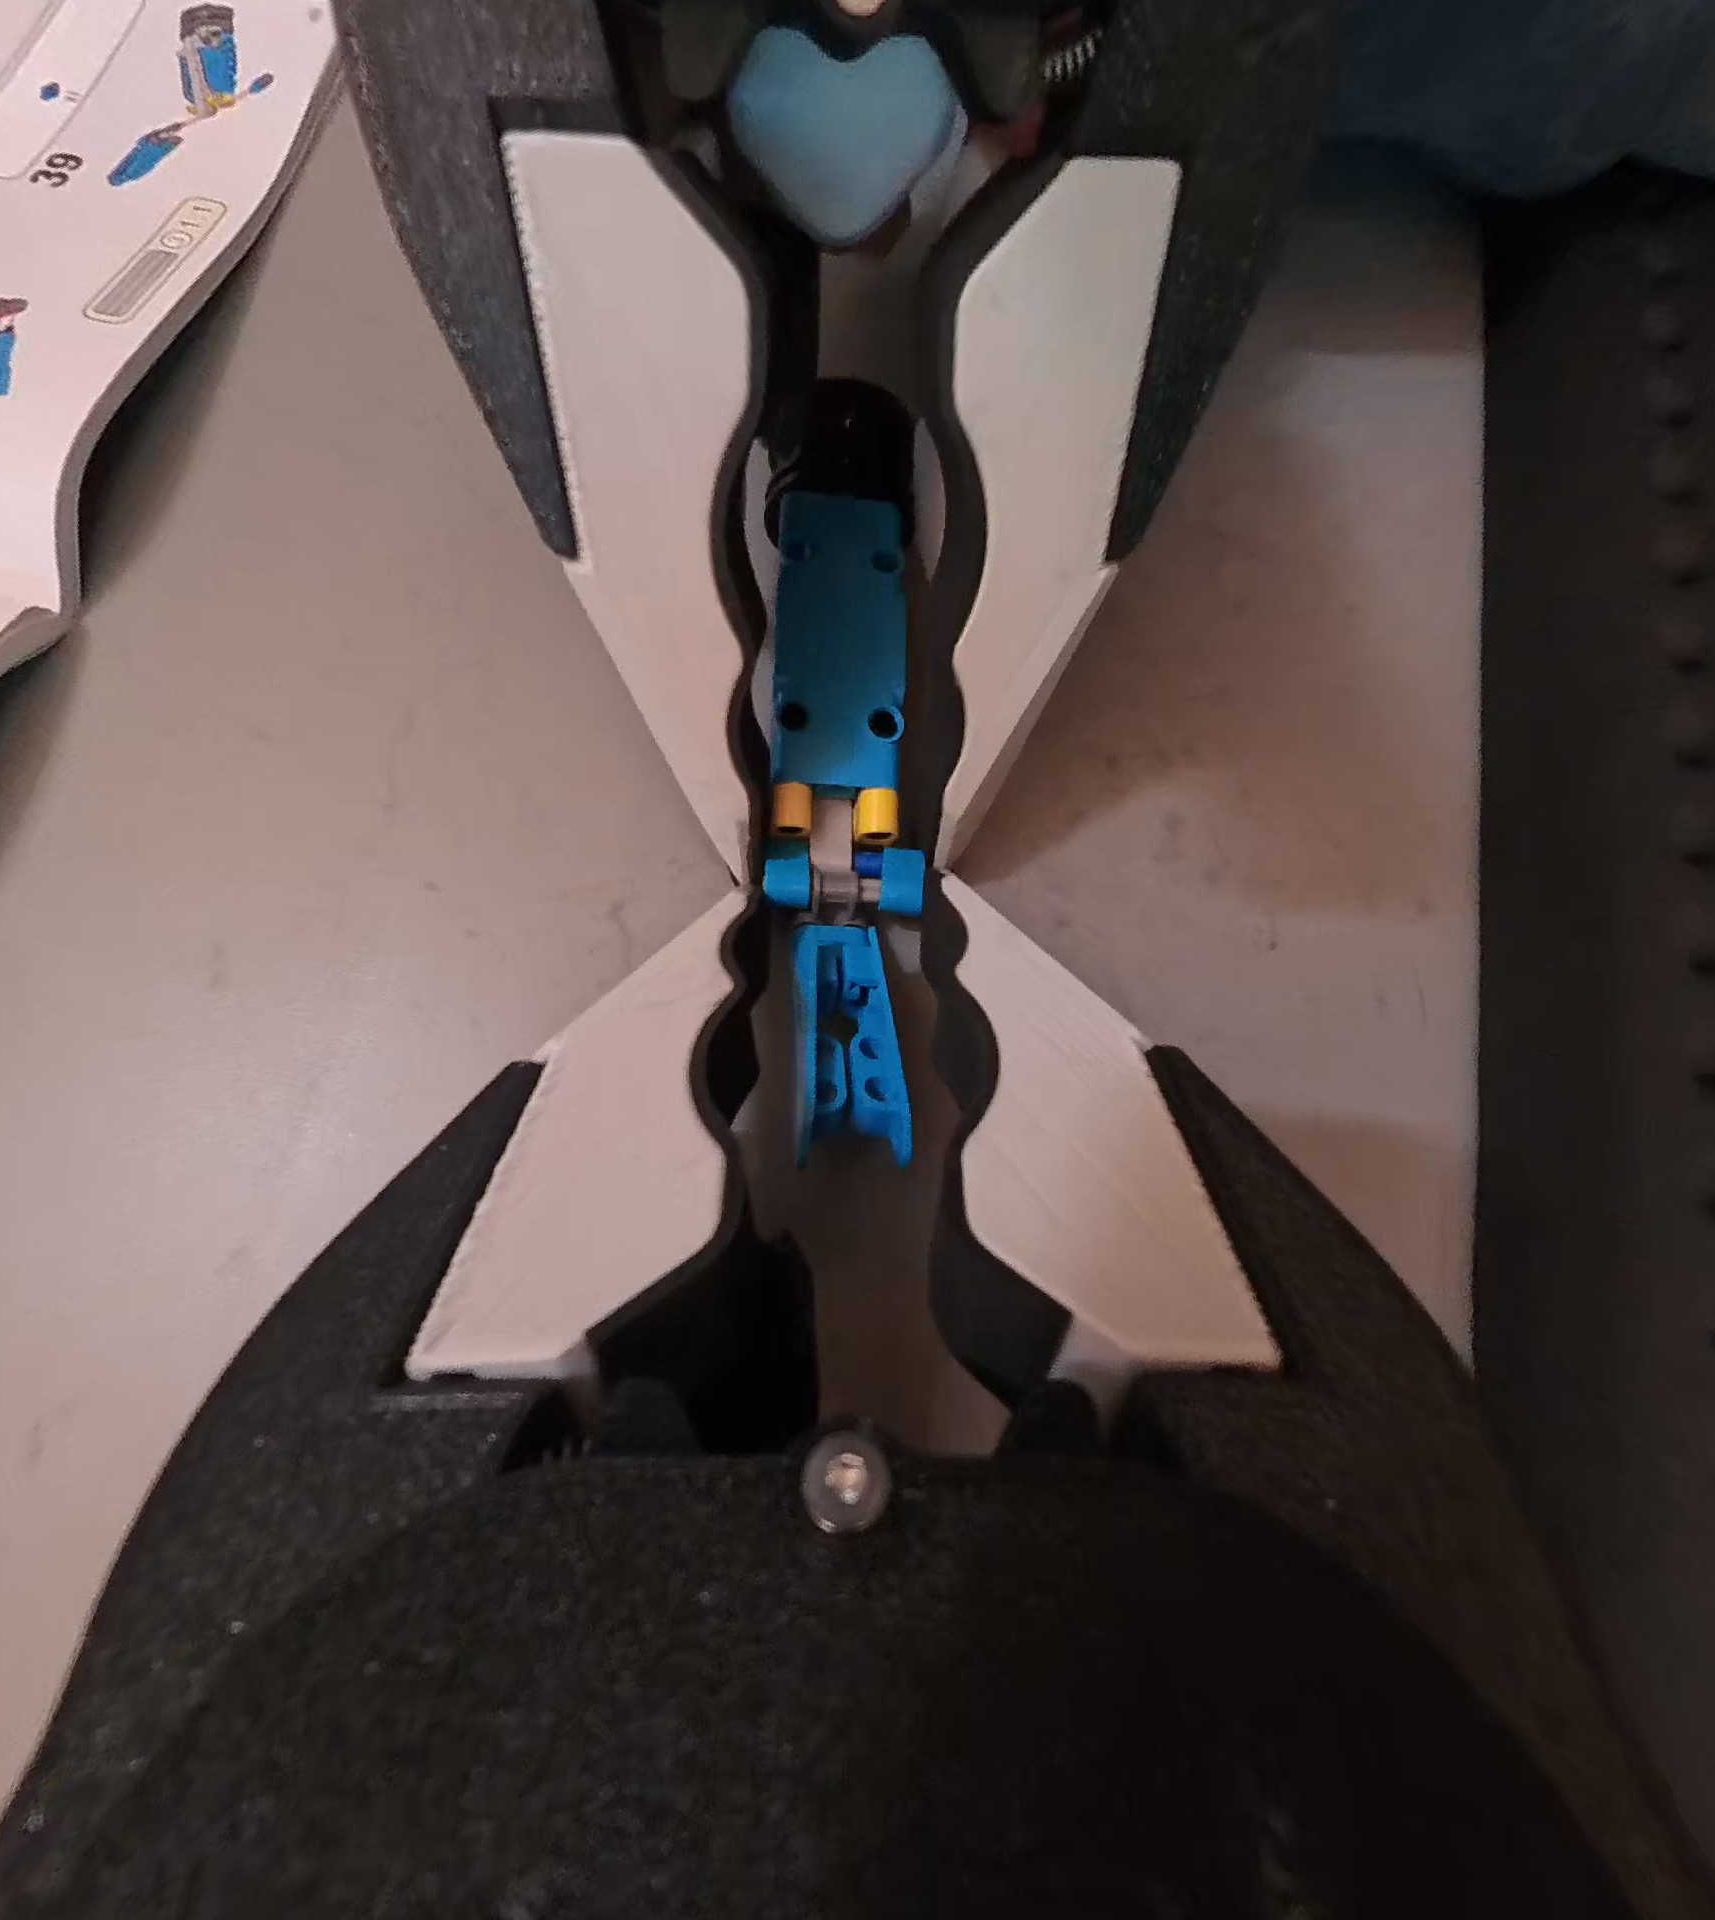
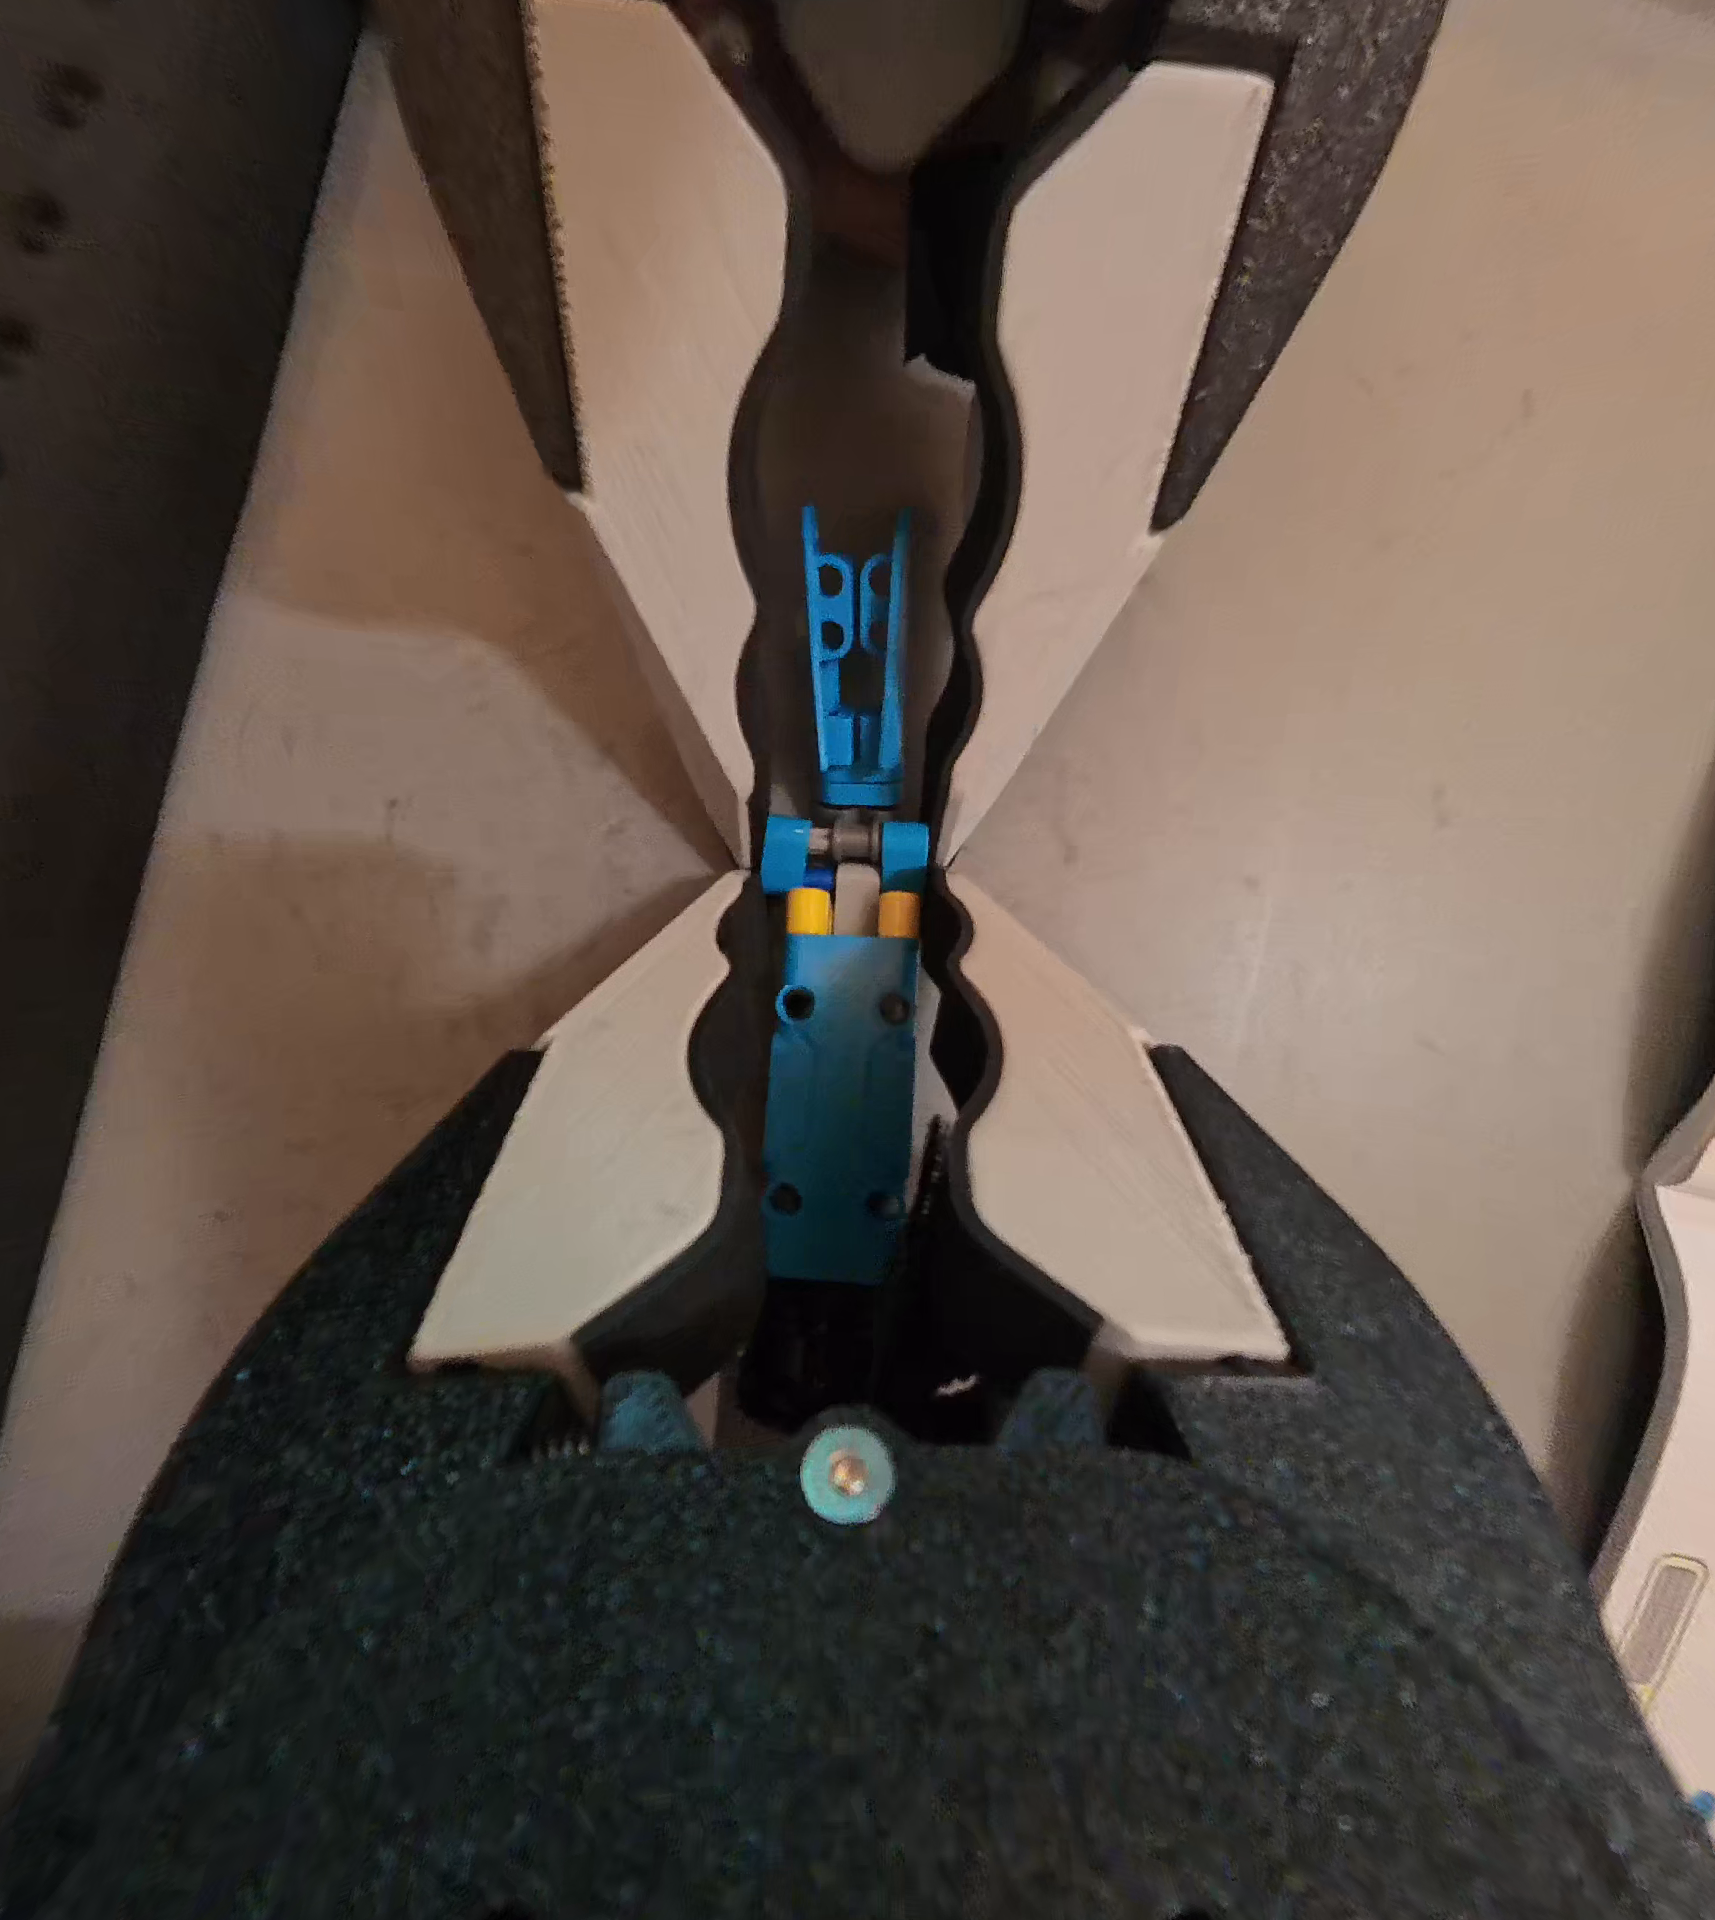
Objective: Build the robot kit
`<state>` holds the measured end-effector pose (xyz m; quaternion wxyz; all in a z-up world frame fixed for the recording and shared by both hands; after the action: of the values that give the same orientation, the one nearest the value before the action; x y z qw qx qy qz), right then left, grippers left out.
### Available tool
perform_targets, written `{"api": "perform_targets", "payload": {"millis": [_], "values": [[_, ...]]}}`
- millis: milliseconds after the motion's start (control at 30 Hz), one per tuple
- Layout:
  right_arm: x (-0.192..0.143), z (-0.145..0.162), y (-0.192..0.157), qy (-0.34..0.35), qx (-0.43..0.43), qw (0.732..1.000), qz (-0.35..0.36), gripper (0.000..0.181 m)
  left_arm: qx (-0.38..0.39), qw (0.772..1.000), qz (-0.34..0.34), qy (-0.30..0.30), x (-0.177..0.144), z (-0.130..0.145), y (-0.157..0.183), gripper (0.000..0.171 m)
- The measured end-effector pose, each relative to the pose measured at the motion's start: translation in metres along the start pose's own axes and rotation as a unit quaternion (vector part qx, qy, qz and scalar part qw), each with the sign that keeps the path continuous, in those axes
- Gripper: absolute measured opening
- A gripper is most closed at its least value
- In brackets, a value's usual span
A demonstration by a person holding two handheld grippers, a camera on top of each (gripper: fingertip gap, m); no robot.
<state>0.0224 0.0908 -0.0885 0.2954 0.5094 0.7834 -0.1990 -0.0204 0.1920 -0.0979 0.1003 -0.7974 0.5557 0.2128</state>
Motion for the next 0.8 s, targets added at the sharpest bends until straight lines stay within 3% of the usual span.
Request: {"api": "perform_targets", "payload": {"millis": [133, 300, 333, 400, 500, 600, 667, 800], "values": [[-0.002, 0.006, 0.002, 0.031, 0.035, 0.999, -0.004, 0.027, 0.002, 1.000, -0.004, -0.002, 0.001, -0.001, 0.001, 0.027], [-0.002, 0.005, 0.007, 0.042, 0.042, 0.998, 0.011, 0.030, -0.073, 0.997, 0.000, 0.008, -0.004, 0.000, -0.011, 0.028], [-0.004, 0.003, 0.008, 0.031, 0.038, 0.998, 0.036, 0.037, -0.102, 0.995, 0.005, 0.015, -0.005, 0.000, -0.014, 0.028], [-0.018, -0.006, 0.009, -0.015, -0.003, 0.992, 0.124, 0.076, -0.185, 0.982, 0.008, 0.038, -0.009, 0.001, -0.022, 0.028], [-0.036, -0.027, -0.015, 0.026, -0.095, 0.976, 0.193, 0.046, -0.321, 0.941, 0.050, 0.100, -0.019, 0.002, -0.031, 0.029], [-0.028, -0.030, -0.038, 0.047, -0.145, 0.966, 0.207, 0.034, -0.393, 0.905, 0.098, 0.128, -0.024, 0.003, -0.034, 0.029], [-0.019, -0.027, -0.041, 0.034, -0.173, 0.960, 0.219, 0.034, -0.406, 0.898, 0.111, 0.130, -0.024, 0.003, -0.033, 0.029], [-0.013, -0.027, -0.040, 0.054, -0.181, 0.957, 0.222, 0.012, -0.405, 0.898, 0.120, 0.125, -0.023, 0.003, -0.029, 0.029]]}}
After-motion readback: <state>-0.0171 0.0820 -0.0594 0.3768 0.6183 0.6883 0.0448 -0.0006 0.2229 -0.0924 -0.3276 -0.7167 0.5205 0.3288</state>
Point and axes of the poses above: each gripper's, where its closed fingertips meet, x out along the fingers, z out of its underside, y = z × x across the jaws, the point moved 9 cm from there along -x, back along the fingers, and after that the axes turned 15 degrees about y, right-handed, at the moved point
